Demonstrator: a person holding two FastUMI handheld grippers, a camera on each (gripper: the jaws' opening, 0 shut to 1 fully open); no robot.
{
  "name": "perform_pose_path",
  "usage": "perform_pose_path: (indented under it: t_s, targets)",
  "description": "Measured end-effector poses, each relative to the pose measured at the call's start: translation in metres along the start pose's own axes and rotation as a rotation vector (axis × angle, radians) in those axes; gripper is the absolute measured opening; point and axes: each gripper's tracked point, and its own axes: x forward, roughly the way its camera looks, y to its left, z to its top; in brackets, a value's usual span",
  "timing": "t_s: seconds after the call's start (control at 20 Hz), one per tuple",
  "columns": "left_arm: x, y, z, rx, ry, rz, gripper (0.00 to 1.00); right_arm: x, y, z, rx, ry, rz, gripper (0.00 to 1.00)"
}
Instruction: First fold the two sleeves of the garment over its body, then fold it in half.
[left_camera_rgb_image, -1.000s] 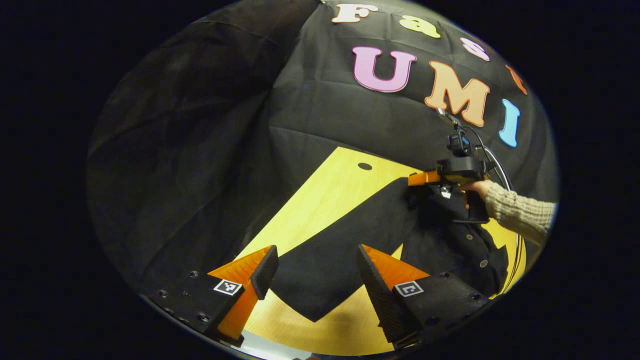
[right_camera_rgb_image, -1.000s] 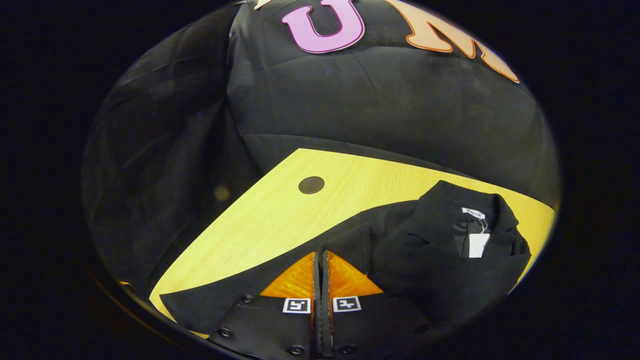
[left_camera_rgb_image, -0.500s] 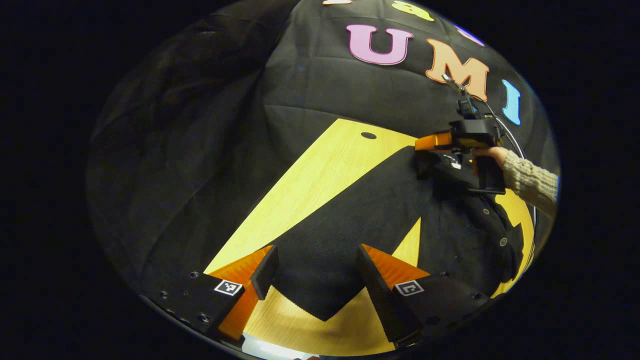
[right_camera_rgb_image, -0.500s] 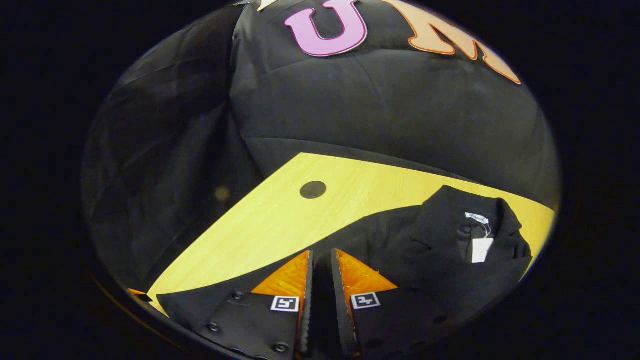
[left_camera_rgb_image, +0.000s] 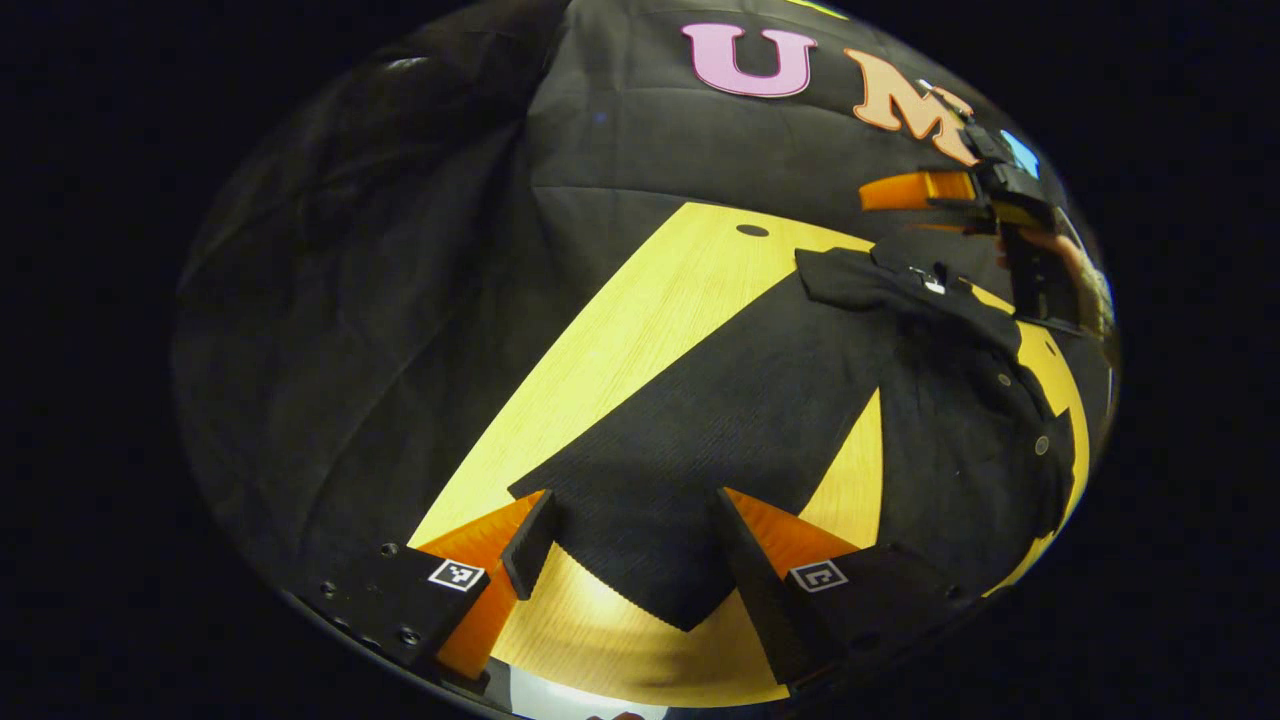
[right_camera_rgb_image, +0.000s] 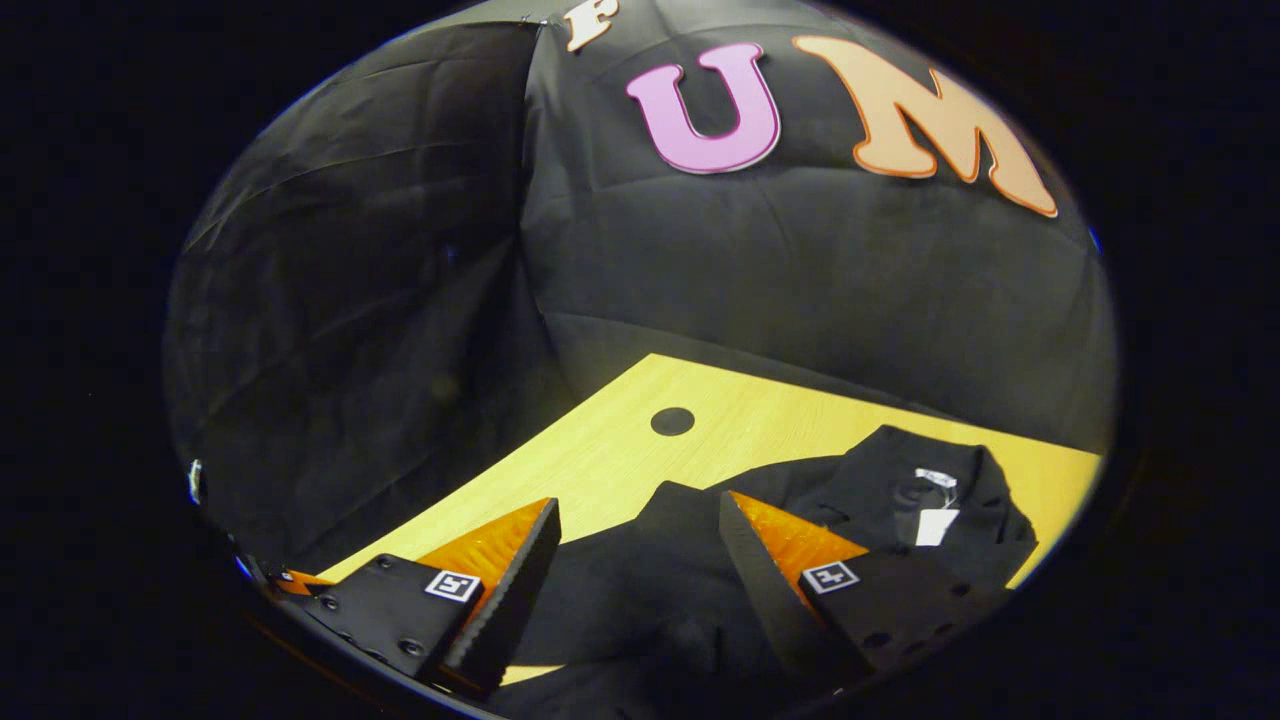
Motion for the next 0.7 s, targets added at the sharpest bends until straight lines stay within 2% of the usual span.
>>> perform_pose_path:
  t_s: [0.25, 0.45, 0.7]
  targets:
    - [0.004, 0.0, -0.009, 0.039, 0.017, -0.002, 0.95, -0.059, -0.021, 0.02, 0.092, -0.074, -0.043, 0.99]
    - [0.002, 0.001, -0.01, 0.035, 0.006, -0.003, 0.96, -0.115, -0.054, 0.022, 0.167, -0.136, -0.147, 0.98]
    - [0.0, 0.0, -0.01, 0.043, -0.043, -0.024, 0.96, -0.192, -0.091, 0.003, 0.263, -0.173, -0.278, 0.98]
